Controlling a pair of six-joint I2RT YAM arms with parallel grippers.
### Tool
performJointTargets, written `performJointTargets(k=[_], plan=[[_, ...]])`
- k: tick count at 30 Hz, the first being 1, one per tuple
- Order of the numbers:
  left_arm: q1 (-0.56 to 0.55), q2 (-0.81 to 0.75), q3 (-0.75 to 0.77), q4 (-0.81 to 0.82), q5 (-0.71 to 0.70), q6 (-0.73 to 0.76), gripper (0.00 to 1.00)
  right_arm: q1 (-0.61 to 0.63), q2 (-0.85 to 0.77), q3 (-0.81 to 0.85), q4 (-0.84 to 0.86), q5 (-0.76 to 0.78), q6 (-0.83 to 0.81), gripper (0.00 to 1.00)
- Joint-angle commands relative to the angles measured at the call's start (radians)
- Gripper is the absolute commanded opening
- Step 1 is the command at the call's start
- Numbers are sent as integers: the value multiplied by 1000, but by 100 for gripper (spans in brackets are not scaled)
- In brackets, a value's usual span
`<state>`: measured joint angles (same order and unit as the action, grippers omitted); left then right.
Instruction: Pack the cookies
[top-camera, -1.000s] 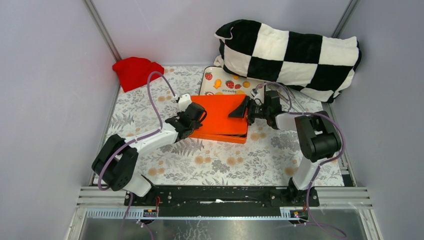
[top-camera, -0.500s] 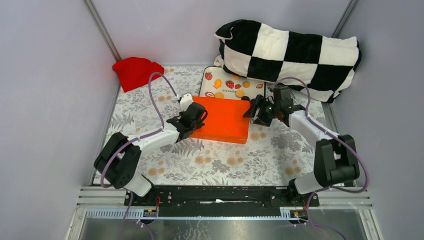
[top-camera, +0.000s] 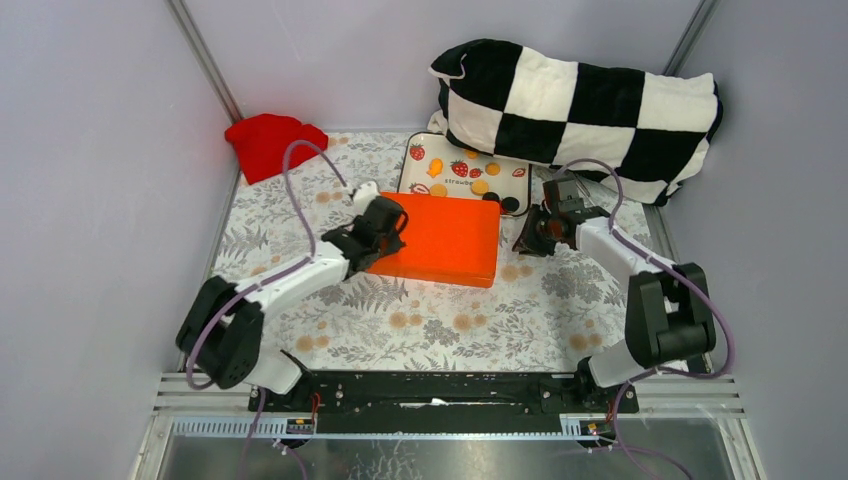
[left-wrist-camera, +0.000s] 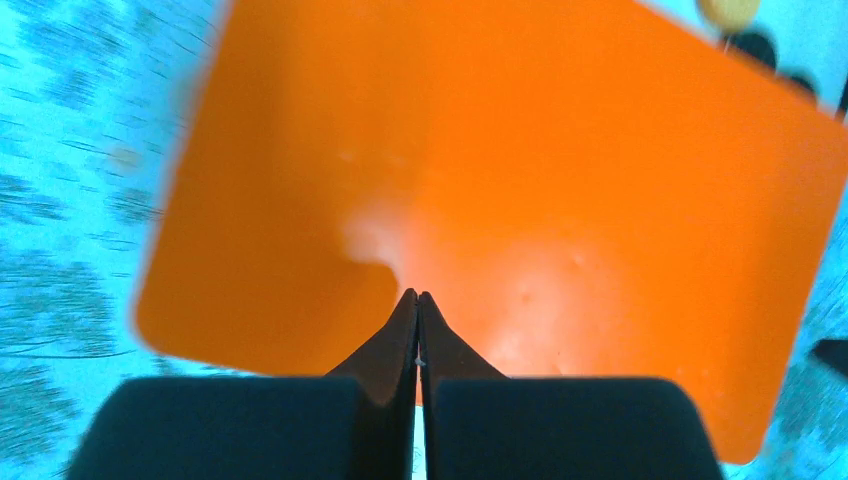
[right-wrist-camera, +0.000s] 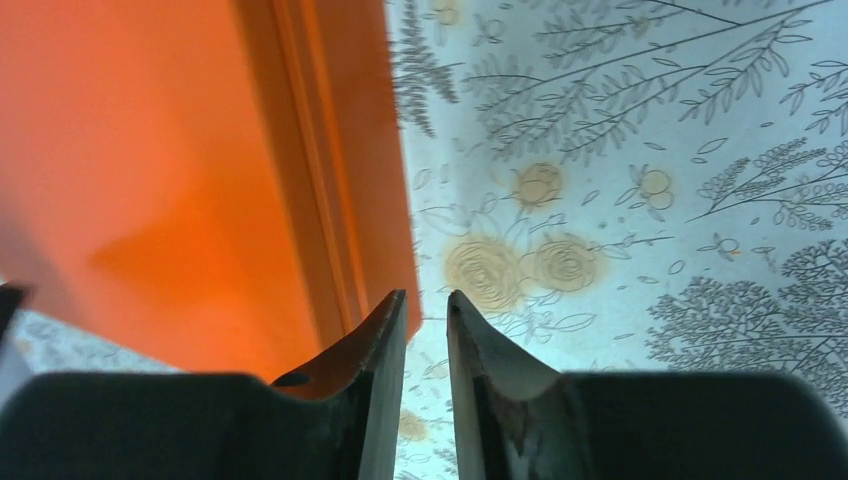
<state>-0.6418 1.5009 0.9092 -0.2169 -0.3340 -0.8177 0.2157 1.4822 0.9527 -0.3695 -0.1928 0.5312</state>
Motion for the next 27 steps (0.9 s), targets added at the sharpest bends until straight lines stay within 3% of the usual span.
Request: performJointTargets(k=[1,5,9,13,17,27], plan=[[108,-128,85,-233,-91,-40,0,-3,84,49,14,65,-35,26],[258,-96,49,-252,-52,-72,0,-3,166,89,32,69,-45,25],[333,-3,-20,-162,-64,-76,0,-3,244,120,44,46,-59,24],[337,157,19,-124,-73,-64,0,-3,310,142,76,-25,-67,24],[335,247,62,-45,11,-34,0,3,331,137,132,-166,-64,22],[213,175,66,-13,96,-26,0,168,314,213,121,-250,-111,22]])
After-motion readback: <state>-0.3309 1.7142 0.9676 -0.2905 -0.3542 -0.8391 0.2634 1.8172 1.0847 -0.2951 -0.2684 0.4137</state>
